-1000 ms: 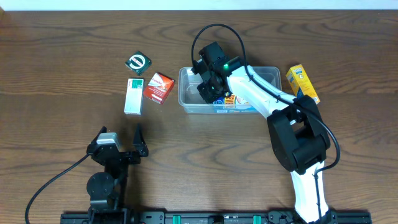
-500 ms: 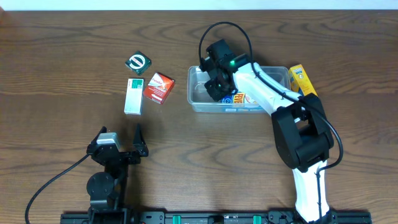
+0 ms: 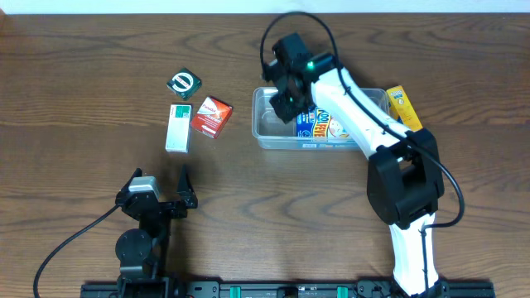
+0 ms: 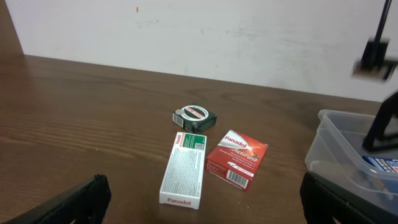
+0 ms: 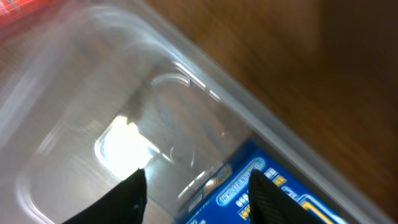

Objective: Pack container
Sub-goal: 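Move the right gripper to the yellow Woods' cough syrup box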

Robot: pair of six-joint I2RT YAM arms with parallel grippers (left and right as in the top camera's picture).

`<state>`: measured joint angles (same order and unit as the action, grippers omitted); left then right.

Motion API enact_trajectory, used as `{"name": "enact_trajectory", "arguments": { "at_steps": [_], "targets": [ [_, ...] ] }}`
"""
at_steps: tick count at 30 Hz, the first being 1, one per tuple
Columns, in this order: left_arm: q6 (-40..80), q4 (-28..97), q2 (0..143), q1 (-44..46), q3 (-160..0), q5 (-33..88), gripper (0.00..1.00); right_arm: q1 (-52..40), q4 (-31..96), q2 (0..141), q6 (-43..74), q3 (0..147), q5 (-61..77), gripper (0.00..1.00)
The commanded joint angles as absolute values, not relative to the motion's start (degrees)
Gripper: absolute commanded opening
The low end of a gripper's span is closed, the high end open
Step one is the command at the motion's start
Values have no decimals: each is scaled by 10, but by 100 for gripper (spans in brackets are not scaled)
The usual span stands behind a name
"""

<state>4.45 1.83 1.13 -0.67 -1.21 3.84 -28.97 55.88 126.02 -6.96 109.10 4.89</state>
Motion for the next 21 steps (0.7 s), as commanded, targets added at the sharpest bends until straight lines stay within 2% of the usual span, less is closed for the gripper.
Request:
{"name": "enact_trajectory", "arguments": {
  "at_steps": [1, 4, 6, 15, 21],
  "targets": [
    [41, 37, 10, -9, -2, 38, 98, -284, 600, 1259, -74, 1171, 50, 63],
    [41, 37, 10, -9, -2, 38, 98, -273, 660, 1259, -74, 1243, 50, 88],
    [41, 37, 10, -9, -2, 38, 98, -262, 700, 1259, -74, 1287, 50, 99],
    [41, 37, 10, -9, -2, 38, 98, -166, 885, 1259, -103, 1405, 32, 99],
    [41, 37, 10, -9, -2, 38, 98, -51, 925, 1259, -44, 1405, 28, 99]
  ]
}}
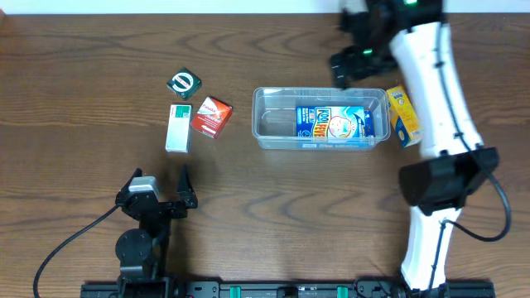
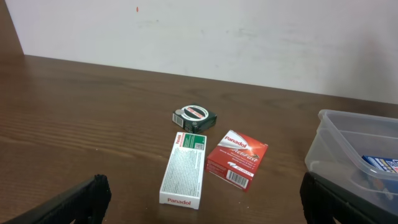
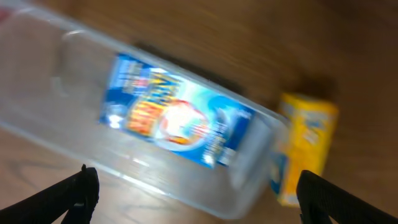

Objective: Pack container
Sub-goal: 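Move the right gripper to the yellow Woods' cough syrup box, then grasp the yellow Woods' box with the right gripper and lift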

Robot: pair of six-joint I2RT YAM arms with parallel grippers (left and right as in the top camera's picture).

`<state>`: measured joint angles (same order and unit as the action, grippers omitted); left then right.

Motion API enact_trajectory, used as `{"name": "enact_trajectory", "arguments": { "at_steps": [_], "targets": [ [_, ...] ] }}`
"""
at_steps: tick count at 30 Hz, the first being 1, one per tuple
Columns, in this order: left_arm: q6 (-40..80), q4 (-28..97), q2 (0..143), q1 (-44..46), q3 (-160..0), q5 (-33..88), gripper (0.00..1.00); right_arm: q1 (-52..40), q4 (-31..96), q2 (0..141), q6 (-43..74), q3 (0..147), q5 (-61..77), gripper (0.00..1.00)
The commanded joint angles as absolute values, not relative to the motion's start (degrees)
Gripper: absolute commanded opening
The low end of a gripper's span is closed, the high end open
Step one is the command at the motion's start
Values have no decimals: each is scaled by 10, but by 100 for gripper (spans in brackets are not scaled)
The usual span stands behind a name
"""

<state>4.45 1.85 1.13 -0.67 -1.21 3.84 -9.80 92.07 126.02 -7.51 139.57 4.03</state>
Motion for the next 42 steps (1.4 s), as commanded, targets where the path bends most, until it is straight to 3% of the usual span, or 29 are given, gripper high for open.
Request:
{"name": "enact_trajectory", "arguments": {
  "at_steps": [1, 11, 34, 42],
  "targets": [
    [41, 37, 10, -9, -2, 38, 98, -34, 924, 1259, -38, 1406, 28, 99],
    [41, 37, 10, -9, -2, 38, 98, 88, 956, 1259, -45, 1385, 33, 99],
    [41, 37, 10, -9, -2, 38, 98, 93, 702, 1259, -228, 1049, 69, 99],
    [41, 37, 10, -9, -2, 39, 98, 93, 642, 1259, -230, 1006, 69, 86]
  ]
}}
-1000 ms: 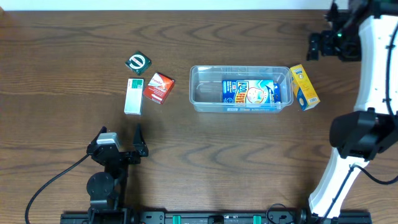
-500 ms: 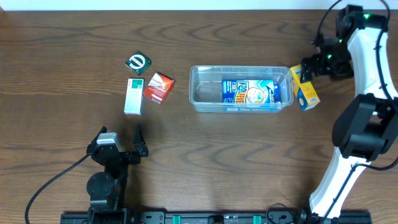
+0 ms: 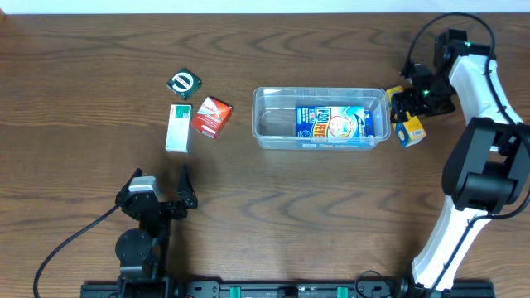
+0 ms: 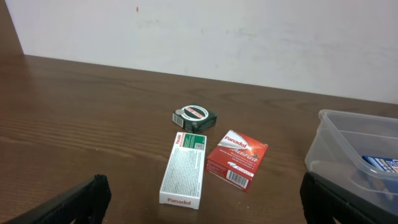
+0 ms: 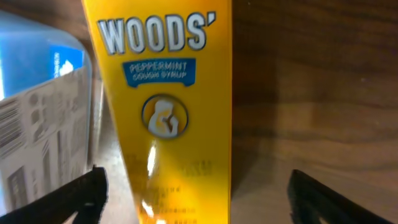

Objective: Pack container
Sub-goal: 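Grasp the yellow Woods' box with the right gripper and lift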

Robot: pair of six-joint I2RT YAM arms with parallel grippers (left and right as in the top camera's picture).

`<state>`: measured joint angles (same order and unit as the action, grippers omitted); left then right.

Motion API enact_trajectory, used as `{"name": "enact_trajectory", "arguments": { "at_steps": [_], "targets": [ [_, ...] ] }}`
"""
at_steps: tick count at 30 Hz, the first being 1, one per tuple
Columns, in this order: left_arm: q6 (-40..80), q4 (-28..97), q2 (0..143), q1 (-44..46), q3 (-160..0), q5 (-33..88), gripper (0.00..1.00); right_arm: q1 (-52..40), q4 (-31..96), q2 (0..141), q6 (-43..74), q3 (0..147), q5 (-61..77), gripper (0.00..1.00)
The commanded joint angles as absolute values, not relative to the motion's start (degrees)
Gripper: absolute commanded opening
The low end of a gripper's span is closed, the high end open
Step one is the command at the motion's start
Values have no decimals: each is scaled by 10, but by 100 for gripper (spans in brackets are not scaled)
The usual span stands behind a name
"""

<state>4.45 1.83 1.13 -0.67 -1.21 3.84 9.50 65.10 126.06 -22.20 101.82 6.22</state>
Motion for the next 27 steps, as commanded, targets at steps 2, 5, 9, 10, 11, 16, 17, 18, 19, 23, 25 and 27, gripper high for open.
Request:
{"name": "enact_trajectory", "arguments": {
  "at_steps": [2, 5, 9, 10, 11, 16, 17, 18, 19, 23, 25, 27],
  "targets": [
    [41, 37, 10, -9, -2, 38, 98, 93, 632, 1259, -230, 999, 69, 78],
    [41, 37, 10, -9, -2, 38, 98, 93, 621, 1259, -228, 991, 70, 68],
    [41, 37, 10, -9, -2, 38, 98, 93, 617, 1259, -228, 985, 71, 58],
    [41, 37, 10, -9, -2, 38, 98, 93, 617, 1259, -227, 985, 71, 54],
    [41, 37, 10, -9, -2, 38, 98, 93, 617, 1259, -227, 985, 71, 50],
    [41, 37, 10, -9, -2, 38, 98, 93, 615, 1259, -212, 985, 70, 40],
    [41, 37, 10, -9, -2, 38, 98, 93, 615, 1259, -207, 985, 70, 40],
    [41, 37, 10, -9, -2, 38, 98, 93, 615, 1259, -203, 985, 69, 40],
    [41, 37, 10, -9, -2, 38, 98, 93, 615, 1259, -202, 985, 69, 40],
    [41, 37, 10, -9, -2, 38, 98, 93, 619, 1259, -197, 988, 68, 40],
    [41, 37, 10, -9, -2, 38, 98, 93, 626, 1259, -187, 997, 63, 39],
    [41, 37, 10, -9, -2, 38, 98, 93, 637, 1259, -179, 1012, 62, 39]
  ]
}}
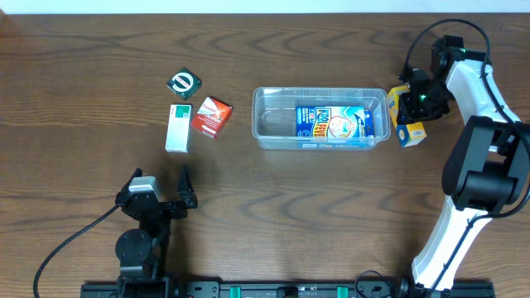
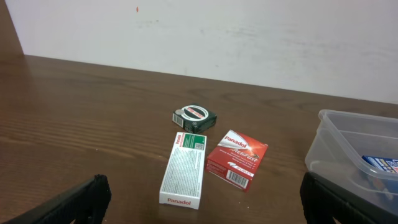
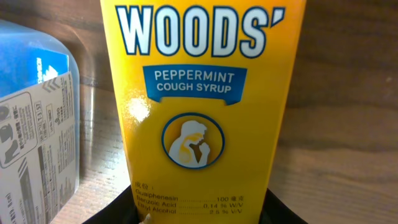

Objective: Pack container
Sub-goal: 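Grasp the yellow Woods' box with the right gripper and lift, then carry the Woods' box over the container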

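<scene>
A clear plastic container (image 1: 277, 120) stands mid-table with a blue box (image 1: 335, 124) lying inside. Just right of it lies the yellow Woods' cough syrup box (image 1: 409, 126), filling the right wrist view (image 3: 202, 93). My right gripper (image 1: 414, 106) is shut on this box, its dark fingers (image 3: 283, 208) pressed against both long sides. A green round-lidded tin (image 1: 184, 83), a red Panadol box (image 1: 211, 116) and a white-green Panadol box (image 1: 178, 128) lie at the left. Near the front edge my left gripper (image 1: 160, 178) is open and holds nothing (image 2: 199, 199).
A white wall (image 2: 217, 37) runs behind the table's far edge. The right arm (image 1: 468, 74) reaches across the right side of the table. The container wall (image 3: 37, 124) stands close to the left of the yellow box.
My right gripper's fingers stood wide apart around the yellow box; now they are shut on its sides, and the camera is closer to it. The left arm has not moved.
My right gripper was open inside the container beside the blue box. Then it was above the table's far edge, right of the container. Then it was open over the yellow box, and now it is shut on that box. The left gripper stayed still.
</scene>
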Robot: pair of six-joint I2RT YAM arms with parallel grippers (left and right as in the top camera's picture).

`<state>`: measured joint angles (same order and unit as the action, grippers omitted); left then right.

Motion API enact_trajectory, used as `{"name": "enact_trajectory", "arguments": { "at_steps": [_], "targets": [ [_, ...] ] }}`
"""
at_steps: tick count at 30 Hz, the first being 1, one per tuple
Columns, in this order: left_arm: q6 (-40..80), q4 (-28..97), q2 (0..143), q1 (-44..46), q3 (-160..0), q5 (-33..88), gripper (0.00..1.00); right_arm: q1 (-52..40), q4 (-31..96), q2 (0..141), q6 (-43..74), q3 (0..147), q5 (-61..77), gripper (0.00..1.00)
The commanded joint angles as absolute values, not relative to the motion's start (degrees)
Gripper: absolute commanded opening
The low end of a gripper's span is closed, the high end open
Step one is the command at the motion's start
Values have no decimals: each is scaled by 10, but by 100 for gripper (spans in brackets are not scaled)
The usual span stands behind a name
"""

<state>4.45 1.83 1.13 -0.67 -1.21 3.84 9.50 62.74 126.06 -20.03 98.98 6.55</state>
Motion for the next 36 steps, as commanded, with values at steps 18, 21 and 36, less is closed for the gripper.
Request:
{"name": "enact_trajectory", "arguments": {
  "at_steps": [18, 21, 36],
  "targets": [
    [41, 37, 10, -9, -2, 38, 98, 82, 832, 1218, -167, 1282, 58, 38],
    [41, 37, 10, -9, -2, 38, 98, 62, 840, 1199, -167, 1294, 58, 38],
    [41, 37, 10, -9, -2, 38, 98, -179, 838, 1173, -292, 1287, 28, 39]
  ]
}}
